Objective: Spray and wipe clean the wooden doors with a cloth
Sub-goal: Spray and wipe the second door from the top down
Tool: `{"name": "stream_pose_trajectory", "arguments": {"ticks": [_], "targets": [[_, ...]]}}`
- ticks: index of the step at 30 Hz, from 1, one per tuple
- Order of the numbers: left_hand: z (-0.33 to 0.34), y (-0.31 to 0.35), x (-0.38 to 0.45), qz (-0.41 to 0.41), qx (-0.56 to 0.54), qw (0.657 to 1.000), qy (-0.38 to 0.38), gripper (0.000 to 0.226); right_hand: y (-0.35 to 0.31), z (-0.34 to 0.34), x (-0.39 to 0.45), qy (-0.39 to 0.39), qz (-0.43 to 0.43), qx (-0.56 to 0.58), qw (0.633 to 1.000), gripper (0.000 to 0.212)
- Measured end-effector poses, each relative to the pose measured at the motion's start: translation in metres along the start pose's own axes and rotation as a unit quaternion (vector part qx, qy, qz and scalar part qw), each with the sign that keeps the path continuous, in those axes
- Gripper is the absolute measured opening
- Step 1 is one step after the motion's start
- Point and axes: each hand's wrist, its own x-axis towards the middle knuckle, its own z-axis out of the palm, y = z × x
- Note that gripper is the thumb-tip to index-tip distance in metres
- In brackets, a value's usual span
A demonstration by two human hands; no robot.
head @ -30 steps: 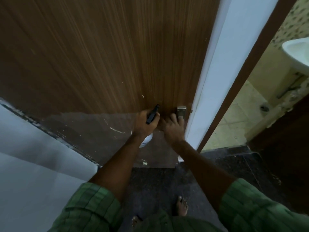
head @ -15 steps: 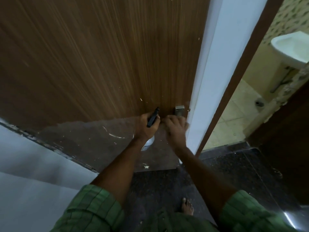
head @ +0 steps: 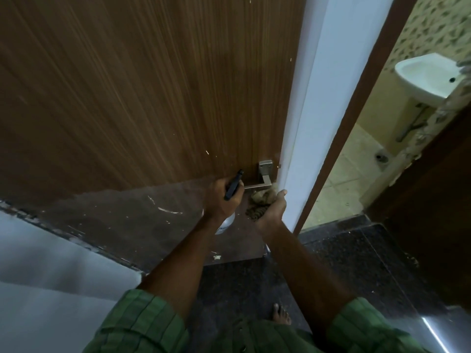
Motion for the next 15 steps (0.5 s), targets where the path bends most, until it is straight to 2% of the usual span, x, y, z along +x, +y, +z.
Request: {"name": "stream_pose_trajectory", "arguments": {"ticks": [2, 4, 5, 7, 9, 11, 15], "targets": [[-0.006, 0.024, -0.005, -0.011, -0.007, 1.000, -0.024, 0.038, 0.008, 0.009, 0.000, -0.023, 0.049, 0.055, 0.997, 0.057], [-0.006, 0.051, -0.012, -0.001, 0.002, 0.999, -0.041, 0.057, 0.027, 0.017, -0.001, -0.041, 0.062, 0.080, 0.994, 0.051], [-0.004, 0.062, -0.014, -0.003, 0.010, 0.998, -0.056, 0.055, 0.031, 0.020, -0.005, -0.044, 0.066, 0.078, 0.994, 0.049], [-0.006, 0.071, -0.013, -0.019, 0.012, 0.998, -0.054, 0.051, 0.024, 0.019, -0.006, -0.050, 0.106, 0.098, 0.988, 0.045], [-0.007, 0.050, -0.008, 0.015, -0.004, 1.000, -0.020, 0.063, 0.004, 0.015, 0.004, -0.038, 0.134, 0.120, 0.983, 0.048], [-0.008, 0.026, 0.004, 0.025, 0.023, 0.999, 0.014, 0.043, -0.003, 0.016, 0.011, -0.014, 0.140, 0.091, 0.986, 0.054], [-0.002, 0.012, 0.008, 0.018, 0.052, 0.998, 0.022, 0.032, 0.012, 0.022, 0.005, -0.030, 0.112, 0.014, 0.993, 0.045]]}}
